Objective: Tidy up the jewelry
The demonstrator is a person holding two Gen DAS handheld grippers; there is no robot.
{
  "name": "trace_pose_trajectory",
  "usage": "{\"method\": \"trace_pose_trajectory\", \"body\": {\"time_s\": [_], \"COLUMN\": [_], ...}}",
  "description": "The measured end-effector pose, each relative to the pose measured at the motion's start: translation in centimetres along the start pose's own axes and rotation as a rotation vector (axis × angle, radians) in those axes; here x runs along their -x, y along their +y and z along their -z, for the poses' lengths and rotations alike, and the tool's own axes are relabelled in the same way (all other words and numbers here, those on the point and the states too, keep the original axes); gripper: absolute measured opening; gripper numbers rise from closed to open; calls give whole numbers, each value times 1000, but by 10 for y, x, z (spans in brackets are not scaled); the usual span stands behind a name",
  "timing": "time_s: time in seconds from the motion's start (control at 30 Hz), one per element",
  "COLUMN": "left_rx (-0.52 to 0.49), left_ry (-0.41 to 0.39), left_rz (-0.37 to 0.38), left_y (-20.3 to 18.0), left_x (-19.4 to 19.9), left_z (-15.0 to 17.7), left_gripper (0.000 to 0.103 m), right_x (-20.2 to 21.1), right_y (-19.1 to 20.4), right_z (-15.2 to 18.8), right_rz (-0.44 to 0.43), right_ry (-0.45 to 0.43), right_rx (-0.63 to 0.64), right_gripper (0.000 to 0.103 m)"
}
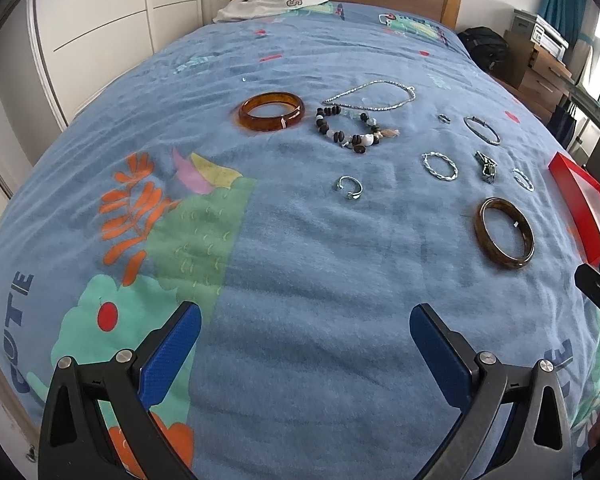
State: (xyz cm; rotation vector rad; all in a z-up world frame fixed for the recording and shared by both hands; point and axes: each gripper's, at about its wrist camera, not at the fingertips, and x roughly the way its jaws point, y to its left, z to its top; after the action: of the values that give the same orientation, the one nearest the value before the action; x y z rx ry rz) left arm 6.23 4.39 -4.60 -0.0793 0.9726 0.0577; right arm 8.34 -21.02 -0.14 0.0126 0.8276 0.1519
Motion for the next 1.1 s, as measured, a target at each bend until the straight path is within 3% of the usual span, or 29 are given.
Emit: {"method": "trace_pose_trajectory", "body": {"time_s": [1.1], "left_rx": [19], "left_ry": [6], "left_rz": [16], "left_y": [-8], "left_x": [-35], "left_z": [-28], "left_gripper": [94], "right_x": [-26], "right_y": [-46], "right_z": [-18], "right_rz": [-21], "right_ry": [-8], "right_rx": [-44], "right_gripper": [90]}}
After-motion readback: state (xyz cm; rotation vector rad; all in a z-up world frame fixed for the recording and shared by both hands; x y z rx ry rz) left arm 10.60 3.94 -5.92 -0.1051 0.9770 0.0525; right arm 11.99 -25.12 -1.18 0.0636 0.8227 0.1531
